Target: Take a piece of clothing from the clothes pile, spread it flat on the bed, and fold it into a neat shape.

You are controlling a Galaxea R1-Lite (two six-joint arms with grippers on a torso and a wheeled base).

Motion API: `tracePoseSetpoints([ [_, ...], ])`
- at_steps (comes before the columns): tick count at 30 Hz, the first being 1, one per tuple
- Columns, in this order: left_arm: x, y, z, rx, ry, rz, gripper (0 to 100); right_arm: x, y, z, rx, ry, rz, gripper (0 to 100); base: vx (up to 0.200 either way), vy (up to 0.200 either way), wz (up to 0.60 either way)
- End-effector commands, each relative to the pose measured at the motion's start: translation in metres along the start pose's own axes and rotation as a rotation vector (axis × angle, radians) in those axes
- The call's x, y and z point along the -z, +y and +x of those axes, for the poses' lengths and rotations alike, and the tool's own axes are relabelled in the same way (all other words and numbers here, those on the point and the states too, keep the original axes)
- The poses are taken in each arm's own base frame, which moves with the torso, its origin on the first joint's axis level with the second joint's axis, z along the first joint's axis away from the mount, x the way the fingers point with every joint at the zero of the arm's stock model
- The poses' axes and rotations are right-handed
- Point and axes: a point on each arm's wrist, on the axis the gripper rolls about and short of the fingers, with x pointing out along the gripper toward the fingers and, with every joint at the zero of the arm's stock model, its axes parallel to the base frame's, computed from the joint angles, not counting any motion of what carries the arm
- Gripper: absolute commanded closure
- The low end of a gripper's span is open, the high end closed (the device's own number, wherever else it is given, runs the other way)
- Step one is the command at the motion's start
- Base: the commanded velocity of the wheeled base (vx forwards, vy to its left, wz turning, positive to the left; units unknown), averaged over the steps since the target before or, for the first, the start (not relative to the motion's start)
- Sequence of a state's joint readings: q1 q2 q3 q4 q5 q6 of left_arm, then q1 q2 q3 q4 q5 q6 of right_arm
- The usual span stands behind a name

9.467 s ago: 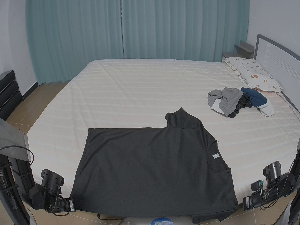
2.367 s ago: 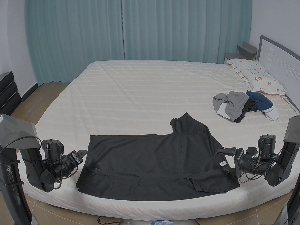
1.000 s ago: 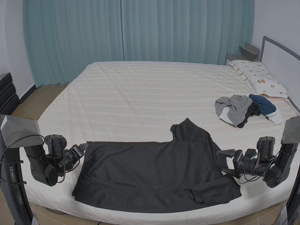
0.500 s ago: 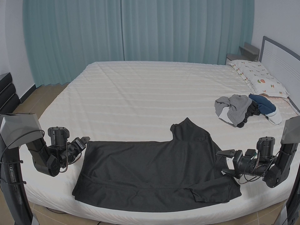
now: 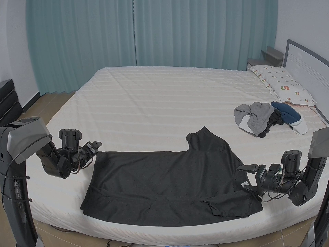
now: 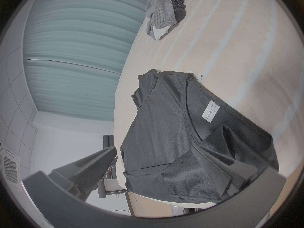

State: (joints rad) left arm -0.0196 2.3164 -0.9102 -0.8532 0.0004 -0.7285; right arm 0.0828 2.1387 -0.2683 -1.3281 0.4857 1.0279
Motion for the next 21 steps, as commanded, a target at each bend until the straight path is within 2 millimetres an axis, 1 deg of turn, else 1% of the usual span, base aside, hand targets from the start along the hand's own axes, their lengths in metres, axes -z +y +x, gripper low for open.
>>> tracePoseSetpoints([
  [1,-0.003,-0.001,0.021,-0.006,0.008,0.0,0,0.0,0.0,0.0,0.0,0.001,0.0,0,0.0,0.0,0.0],
  [2,-0.002,0.0,0.036,-0.012,0.017,0.028,0,0.0,-0.001,0.0,0.001,0.002,0.001,0,0.0,0.0,0.0],
  [3,-0.002,0.001,0.041,-0.014,0.019,0.048,0,0.0,-0.001,0.0,0.001,0.002,0.001,0,0.0,0.0,0.0],
  [8,-0.001,0.0,0.054,-0.017,0.029,0.079,0,0.0,-0.001,0.001,0.001,0.002,0.001,0,0.0,0.0,0.0],
  [10,-0.004,-0.002,0.061,-0.005,0.015,0.078,0,0.0,0.0,0.001,0.0,0.001,-0.001,0,0.0,0.0,0.0],
  [12,-0.001,0.0,0.066,-0.011,0.02,0.08,0,0.0,-0.001,0.001,0.001,0.002,-0.001,0,0.0,0.0,0.0],
  [18,-0.001,0.001,0.066,-0.011,0.02,0.078,0,-0.001,-0.001,0.002,0.002,0.0,0.0,0,0.0,0.0,0.0],
  [19,0.006,0.003,0.063,-0.021,0.041,0.081,0,-0.002,-0.001,0.003,0.001,0.0,-0.001,0,0.0,0.0,0.0],
  [21,0.006,0.004,0.063,-0.023,0.041,0.081,0,-0.001,-0.002,0.003,0.002,0.0,0.0,0,0.0,0.0,0.0],
])
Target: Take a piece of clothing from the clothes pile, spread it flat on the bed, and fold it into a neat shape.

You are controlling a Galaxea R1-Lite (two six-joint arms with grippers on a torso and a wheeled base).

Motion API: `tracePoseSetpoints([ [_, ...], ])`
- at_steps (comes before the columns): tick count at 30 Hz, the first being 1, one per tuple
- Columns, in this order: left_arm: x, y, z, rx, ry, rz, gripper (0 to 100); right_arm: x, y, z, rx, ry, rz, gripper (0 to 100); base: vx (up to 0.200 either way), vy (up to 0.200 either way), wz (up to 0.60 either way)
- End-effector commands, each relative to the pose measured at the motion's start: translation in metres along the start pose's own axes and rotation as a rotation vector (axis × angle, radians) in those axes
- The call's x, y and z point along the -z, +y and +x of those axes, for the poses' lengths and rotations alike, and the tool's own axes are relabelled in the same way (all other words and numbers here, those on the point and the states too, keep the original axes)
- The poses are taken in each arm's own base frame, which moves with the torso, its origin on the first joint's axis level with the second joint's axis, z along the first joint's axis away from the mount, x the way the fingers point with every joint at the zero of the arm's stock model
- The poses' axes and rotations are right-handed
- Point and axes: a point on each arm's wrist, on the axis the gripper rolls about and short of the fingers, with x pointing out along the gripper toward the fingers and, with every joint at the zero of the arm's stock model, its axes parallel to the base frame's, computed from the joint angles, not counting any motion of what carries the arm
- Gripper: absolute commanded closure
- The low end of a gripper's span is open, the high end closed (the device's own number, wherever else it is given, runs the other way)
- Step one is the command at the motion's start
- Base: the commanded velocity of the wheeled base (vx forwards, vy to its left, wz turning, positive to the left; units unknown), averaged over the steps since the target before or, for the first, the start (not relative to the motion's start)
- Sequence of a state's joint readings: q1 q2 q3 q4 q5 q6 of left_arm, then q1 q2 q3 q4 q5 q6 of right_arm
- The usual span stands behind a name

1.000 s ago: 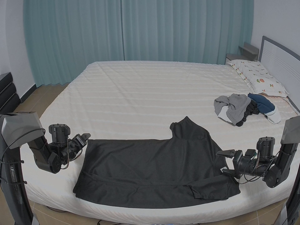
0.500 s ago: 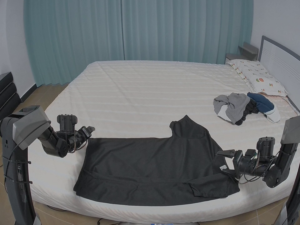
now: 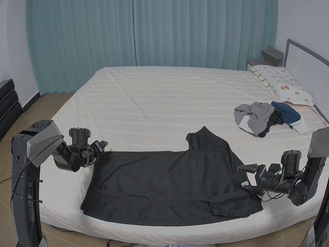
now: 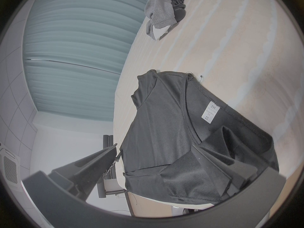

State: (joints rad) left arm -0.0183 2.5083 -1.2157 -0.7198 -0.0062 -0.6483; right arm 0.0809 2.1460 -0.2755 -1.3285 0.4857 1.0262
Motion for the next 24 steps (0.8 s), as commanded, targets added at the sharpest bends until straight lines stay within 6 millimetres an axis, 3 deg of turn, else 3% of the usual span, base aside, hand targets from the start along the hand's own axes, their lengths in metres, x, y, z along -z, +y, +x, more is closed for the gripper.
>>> tracePoseSetpoints([
  [1,0.0083,0.0045,-0.0004,-0.014,0.023,0.001,0,-0.0002,-0.0008,0.0014,0.002,0.002,0.001,0,0.0,0.0,0.0],
  [8,0.0087,-0.002,-0.0053,-0.002,0.023,0.002,0,-0.0002,-0.0008,0.0014,0.002,0.002,-0.002,0,0.0,0.0,0.0],
  [9,0.0084,-0.0022,-0.0052,-0.002,0.021,0.002,100,-0.0002,-0.0008,0.0014,0.002,0.002,-0.004,0,0.0,0.0,0.0],
  [24,0.0004,-0.0047,-0.0054,-0.012,-0.084,-0.024,100,-0.0037,0.0038,0.0008,-0.016,-0.014,-0.023,0,0.0,0.0,0.0],
])
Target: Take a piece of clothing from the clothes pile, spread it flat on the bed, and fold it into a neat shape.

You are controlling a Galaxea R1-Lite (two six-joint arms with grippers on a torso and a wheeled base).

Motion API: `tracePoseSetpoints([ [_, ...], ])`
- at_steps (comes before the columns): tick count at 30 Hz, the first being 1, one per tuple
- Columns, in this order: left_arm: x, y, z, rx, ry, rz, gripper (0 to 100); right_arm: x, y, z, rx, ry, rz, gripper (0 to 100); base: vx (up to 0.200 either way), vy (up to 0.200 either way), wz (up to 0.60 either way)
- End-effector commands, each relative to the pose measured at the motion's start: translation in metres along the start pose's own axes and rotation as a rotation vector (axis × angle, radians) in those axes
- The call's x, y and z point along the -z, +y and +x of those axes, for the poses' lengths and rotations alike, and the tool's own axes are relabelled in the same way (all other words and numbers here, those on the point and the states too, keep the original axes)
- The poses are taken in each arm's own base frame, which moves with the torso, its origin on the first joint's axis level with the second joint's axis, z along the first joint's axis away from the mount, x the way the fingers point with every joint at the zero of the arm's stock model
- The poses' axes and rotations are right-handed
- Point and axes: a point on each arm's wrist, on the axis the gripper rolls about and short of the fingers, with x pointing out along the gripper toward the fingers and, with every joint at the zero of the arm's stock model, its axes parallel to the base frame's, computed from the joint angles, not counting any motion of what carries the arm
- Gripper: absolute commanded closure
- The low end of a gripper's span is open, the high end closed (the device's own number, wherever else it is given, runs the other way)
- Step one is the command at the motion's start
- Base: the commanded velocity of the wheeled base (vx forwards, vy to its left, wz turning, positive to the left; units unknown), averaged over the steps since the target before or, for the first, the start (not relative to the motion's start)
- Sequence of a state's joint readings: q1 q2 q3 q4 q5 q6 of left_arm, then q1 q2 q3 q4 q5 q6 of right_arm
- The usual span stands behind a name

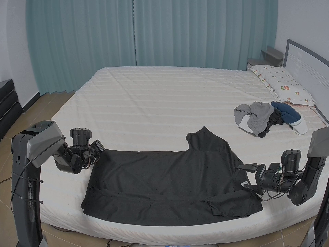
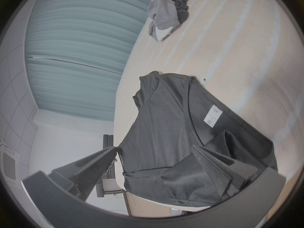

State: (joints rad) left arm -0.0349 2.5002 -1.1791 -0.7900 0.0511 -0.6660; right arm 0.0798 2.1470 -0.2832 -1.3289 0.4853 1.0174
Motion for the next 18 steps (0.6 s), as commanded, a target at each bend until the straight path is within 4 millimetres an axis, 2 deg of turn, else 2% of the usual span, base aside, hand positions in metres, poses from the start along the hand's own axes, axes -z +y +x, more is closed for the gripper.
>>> tracePoseSetpoints([
  [1,-0.003,0.0,-0.001,-0.004,-0.027,-0.017,100,-0.003,0.003,0.0,-0.013,-0.012,-0.02,0,0.0,0.0,0.0],
  [7,-0.006,0.003,-0.004,-0.017,-0.037,-0.022,100,-0.007,0.006,0.003,-0.014,-0.042,-0.041,0,0.0,0.0,0.0],
  [12,-0.006,0.004,-0.004,-0.031,-0.042,-0.023,100,-0.019,0.015,0.017,-0.013,-0.143,-0.106,0,0.0,0.0,0.0],
  [18,-0.005,0.005,-0.005,-0.033,-0.038,-0.024,100,-0.043,0.035,0.04,-0.024,-0.153,-0.201,0,0.0,0.0,0.0],
])
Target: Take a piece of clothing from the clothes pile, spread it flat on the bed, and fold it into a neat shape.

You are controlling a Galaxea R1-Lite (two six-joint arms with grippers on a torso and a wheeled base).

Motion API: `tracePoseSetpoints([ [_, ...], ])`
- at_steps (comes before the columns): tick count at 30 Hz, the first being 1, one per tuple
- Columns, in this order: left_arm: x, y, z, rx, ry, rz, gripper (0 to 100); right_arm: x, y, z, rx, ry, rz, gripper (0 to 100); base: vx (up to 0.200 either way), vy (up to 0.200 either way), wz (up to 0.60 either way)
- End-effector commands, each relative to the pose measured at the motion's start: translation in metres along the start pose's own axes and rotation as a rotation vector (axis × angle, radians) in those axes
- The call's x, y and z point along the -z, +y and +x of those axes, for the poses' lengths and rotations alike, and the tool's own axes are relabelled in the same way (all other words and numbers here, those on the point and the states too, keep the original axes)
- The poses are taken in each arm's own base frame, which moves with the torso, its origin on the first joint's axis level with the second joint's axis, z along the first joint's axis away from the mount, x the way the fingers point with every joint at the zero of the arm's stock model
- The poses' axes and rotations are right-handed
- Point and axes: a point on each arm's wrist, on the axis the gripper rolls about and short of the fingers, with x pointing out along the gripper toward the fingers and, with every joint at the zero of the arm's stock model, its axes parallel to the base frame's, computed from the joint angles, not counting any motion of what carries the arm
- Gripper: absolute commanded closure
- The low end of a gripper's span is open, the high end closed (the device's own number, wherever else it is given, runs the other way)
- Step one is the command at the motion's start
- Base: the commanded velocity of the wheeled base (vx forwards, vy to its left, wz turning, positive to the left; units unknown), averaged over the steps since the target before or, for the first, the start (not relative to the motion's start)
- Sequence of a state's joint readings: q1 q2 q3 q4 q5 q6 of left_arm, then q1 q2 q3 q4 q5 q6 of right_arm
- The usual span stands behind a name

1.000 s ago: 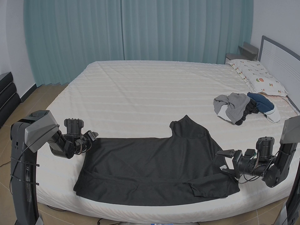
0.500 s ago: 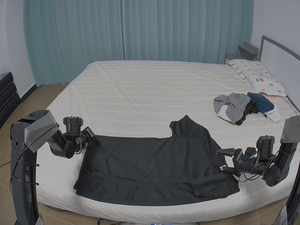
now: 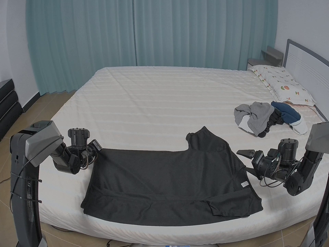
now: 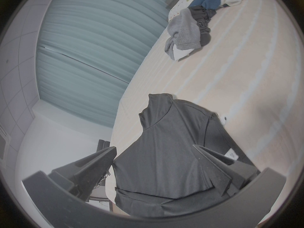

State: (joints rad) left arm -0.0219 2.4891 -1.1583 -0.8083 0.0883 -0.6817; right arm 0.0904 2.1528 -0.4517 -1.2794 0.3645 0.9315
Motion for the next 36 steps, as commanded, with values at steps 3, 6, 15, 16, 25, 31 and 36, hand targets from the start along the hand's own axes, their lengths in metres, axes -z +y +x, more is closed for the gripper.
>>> tracePoseSetpoints([
  [3,0.0,-0.001,-0.001,0.001,-0.001,0.0,100,-0.028,0.017,0.036,0.036,0.021,-0.121,0,0.0,0.0,0.0],
  [6,0.001,0.0,-0.001,-0.002,0.003,0.0,100,-0.039,0.021,0.059,0.079,0.036,-0.183,0,0.0,0.0,0.0],
  [15,0.001,0.002,-0.005,-0.009,0.007,0.0,100,-0.039,0.014,0.113,0.211,0.057,-0.396,0,0.0,0.0,0.0],
  [16,0.001,0.002,-0.005,-0.009,0.007,0.001,100,-0.039,0.014,0.116,0.215,0.058,-0.412,0,0.0,0.0,0.0],
  [25,-0.003,0.005,-0.01,-0.031,-0.008,-0.001,100,-0.049,0.009,0.144,0.241,0.049,-0.43,0,0.0,0.0,0.0],
  [31,-0.009,0.008,-0.01,-0.04,-0.048,-0.007,100,-0.058,-0.001,0.14,0.256,0.042,-0.398,0,0.0,0.0,0.0],
  [36,-0.007,0.009,-0.01,-0.045,-0.044,-0.005,100,-0.07,-0.013,0.129,0.265,0.039,-0.365,0,0.0,0.0,0.0],
])
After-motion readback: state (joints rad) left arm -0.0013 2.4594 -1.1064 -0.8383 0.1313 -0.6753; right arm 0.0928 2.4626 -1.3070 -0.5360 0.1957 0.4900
